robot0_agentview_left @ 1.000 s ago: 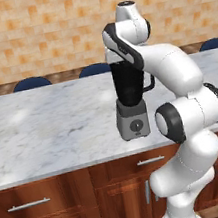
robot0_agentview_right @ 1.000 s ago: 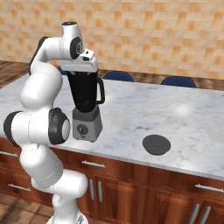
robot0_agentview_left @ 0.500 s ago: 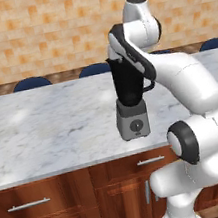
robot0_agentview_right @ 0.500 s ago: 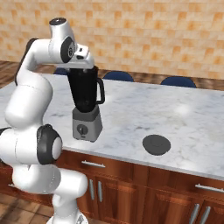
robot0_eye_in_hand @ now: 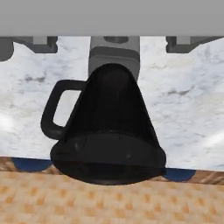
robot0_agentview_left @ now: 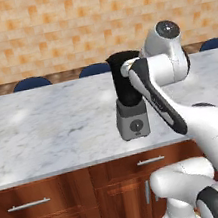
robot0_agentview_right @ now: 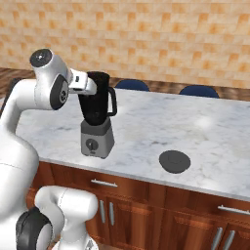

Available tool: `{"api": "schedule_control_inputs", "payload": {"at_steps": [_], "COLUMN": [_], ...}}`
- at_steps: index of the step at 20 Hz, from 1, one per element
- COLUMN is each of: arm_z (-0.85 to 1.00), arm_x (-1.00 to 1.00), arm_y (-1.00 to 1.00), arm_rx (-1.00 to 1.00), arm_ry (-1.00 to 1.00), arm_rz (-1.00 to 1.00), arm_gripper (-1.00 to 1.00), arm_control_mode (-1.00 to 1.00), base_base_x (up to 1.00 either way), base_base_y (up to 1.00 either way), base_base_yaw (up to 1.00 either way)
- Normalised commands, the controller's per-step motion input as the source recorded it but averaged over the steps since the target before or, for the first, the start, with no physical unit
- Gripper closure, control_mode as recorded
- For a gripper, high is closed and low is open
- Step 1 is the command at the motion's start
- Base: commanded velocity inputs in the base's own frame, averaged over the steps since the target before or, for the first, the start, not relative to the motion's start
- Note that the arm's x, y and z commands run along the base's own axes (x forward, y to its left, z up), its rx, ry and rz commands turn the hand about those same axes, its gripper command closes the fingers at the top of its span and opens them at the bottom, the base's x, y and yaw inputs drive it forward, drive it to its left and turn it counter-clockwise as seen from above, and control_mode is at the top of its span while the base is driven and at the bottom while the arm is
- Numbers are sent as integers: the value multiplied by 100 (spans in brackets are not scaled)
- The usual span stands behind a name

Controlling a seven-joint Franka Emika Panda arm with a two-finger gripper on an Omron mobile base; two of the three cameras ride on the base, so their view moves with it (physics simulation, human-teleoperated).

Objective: Grab the lime and garlic from the fridge, place them in the blender, close the lid, and turn on the blender to create a marinade.

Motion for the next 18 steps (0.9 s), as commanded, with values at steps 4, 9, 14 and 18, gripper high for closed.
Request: {"api": "schedule_control_inputs", "payload": {"at_steps": [4, 9, 14, 18], "arm_z": [-31, -34, -9, 0], "arm_x": [-100, -99, -86, -45], "arm_y": [-1, -3, -32, -27], "arm_rx": [0, 0, 2, 3], "arm_ry": [-11, -3, -2, -2], "arm_rz": [0, 0, 0, 0], "arm_gripper": [-100, -100, -100, -100], "arm_control_mode": [-100, -100, -100, 100], "base_base_x": [0, 0, 0, -50], "base_base_y": [0, 0, 0, -14], "base_base_yaw": [0, 0, 0, -2]}}
